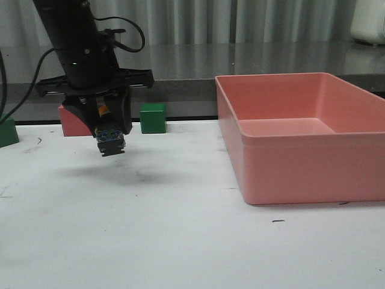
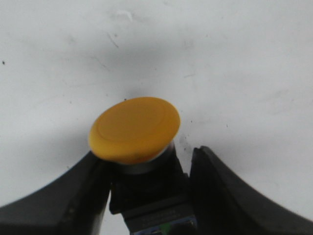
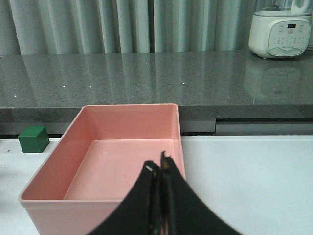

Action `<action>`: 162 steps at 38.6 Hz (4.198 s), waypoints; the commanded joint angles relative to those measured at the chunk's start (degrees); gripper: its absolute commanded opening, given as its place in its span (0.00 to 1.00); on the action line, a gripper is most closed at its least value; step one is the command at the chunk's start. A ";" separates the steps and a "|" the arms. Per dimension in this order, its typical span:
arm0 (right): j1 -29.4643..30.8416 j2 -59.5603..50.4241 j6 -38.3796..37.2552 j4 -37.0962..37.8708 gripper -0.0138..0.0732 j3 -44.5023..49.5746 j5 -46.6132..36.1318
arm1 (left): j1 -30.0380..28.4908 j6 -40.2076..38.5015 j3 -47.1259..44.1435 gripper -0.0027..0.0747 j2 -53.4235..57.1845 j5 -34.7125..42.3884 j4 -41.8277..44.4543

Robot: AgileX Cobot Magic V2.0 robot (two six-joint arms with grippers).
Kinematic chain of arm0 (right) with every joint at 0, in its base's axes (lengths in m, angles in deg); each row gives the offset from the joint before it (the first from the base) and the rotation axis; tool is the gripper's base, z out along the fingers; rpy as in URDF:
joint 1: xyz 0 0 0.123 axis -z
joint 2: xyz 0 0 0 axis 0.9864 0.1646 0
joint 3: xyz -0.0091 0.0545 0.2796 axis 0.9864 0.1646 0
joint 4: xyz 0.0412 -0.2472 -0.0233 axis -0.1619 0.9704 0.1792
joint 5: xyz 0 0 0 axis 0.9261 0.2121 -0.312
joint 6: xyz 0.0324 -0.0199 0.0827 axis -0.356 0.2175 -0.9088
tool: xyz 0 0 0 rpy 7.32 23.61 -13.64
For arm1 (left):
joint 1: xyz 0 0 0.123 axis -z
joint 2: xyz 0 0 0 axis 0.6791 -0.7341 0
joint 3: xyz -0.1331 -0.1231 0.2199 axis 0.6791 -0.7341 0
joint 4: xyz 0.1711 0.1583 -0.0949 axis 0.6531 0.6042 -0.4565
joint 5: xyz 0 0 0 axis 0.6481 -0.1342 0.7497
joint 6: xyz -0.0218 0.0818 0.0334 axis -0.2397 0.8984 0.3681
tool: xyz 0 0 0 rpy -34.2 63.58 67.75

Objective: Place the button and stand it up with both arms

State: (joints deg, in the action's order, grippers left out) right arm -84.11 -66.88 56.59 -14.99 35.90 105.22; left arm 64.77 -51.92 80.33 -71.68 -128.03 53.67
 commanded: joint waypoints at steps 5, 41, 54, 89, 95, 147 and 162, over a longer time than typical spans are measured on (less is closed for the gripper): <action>0.31 0.58 0.65 0.72 0.08 -1.33 -4.87 | 0.34 -0.08 -15.39 0.18 11.53 25.27 4.49; 0.31 0.58 0.65 0.72 0.08 -1.33 -4.87 | 0.25 20.33 -59.43 0.19 14.19 103.55 4.73; 0.31 0.58 0.65 0.72 0.08 -1.33 -4.87 | 0.25 20.33 -59.65 0.22 5.04 117.50 4.31; 0.31 0.58 0.65 0.72 0.08 -1.33 -4.87 | 0.25 20.33 -63.95 0.52 1.23 126.33 4.54; 0.31 0.58 0.65 0.72 0.08 -1.33 -4.87 | 0.25 20.33 -64.26 0.64 1.23 126.76 4.54; 0.31 0.58 0.65 0.72 0.08 -1.33 -4.87 | 5.65 11.57 -64.04 0.25 86.54 47.77 3.00; 0.31 0.58 0.65 0.72 0.08 -1.33 -4.87 | 5.65 11.57 -64.04 0.01 98.41 45.66 3.00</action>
State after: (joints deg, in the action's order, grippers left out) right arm -84.11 -66.88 56.68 -14.99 35.90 105.22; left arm 69.95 -39.77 14.64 27.04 -86.45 57.41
